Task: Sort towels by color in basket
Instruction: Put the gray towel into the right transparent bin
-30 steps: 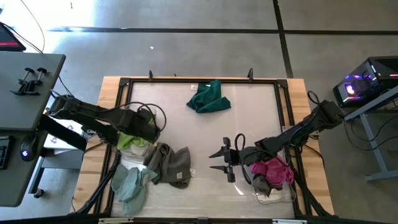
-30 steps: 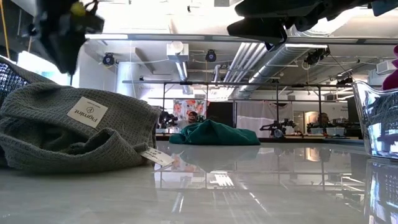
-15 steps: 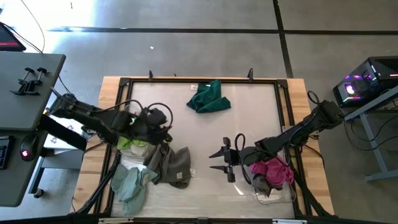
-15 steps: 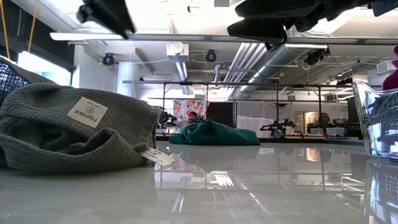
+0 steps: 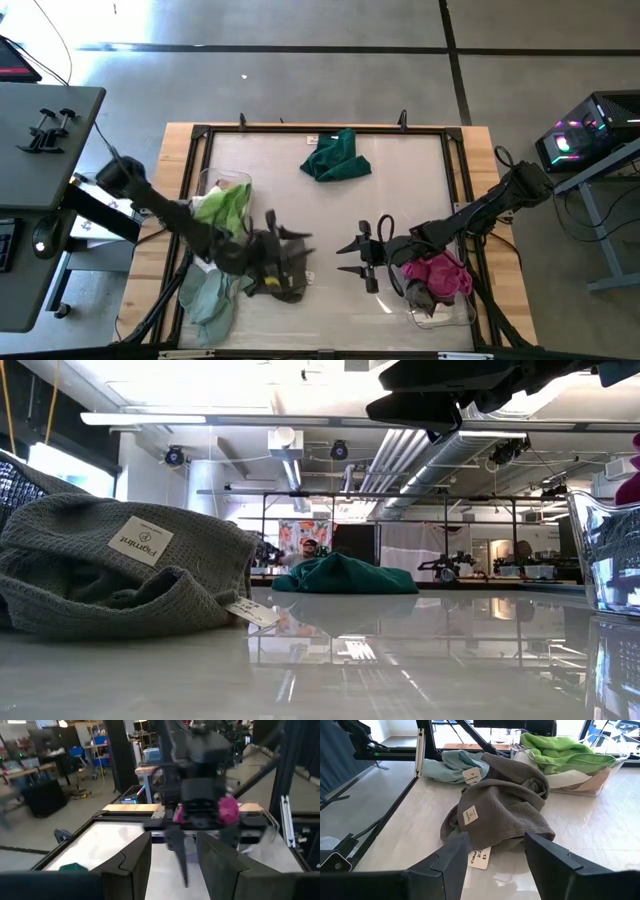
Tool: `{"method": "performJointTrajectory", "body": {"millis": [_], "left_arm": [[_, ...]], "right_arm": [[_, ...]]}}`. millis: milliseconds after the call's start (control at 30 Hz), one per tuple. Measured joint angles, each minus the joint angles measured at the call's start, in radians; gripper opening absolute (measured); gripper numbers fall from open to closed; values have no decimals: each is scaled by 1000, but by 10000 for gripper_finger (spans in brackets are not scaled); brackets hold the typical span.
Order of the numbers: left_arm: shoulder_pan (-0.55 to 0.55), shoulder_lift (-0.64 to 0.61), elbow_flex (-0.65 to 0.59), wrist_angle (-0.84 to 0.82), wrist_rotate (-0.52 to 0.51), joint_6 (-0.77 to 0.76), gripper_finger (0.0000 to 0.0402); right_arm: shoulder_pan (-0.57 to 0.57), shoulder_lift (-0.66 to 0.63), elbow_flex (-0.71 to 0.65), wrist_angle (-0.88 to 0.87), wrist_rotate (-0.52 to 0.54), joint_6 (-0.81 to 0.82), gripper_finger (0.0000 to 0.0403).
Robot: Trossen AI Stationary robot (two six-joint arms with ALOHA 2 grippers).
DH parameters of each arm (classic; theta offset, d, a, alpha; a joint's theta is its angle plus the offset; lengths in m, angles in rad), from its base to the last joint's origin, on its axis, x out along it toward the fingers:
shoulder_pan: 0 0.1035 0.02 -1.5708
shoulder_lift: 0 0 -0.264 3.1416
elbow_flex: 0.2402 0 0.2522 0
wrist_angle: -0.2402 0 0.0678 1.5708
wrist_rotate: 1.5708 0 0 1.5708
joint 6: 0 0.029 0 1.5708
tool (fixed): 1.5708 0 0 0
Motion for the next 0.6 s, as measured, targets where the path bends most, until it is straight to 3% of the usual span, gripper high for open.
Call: {"method": "performJointTrajectory", "body": {"millis": [167,367,500,600], "left_arm": [[-62,156,93,25,-68,37,145],[-132,297,243,-102,-75,20,145],[-172,341,321,-294,-73,-40,145],[-191,345,362,-511,-74,-187,145]], "right_arm": [[0,0,0,0,0,2,190],[0,0,0,1,0,2,190],[0,0,0,4,0,2,190],[0,0,0,4,0,2,190]]}}
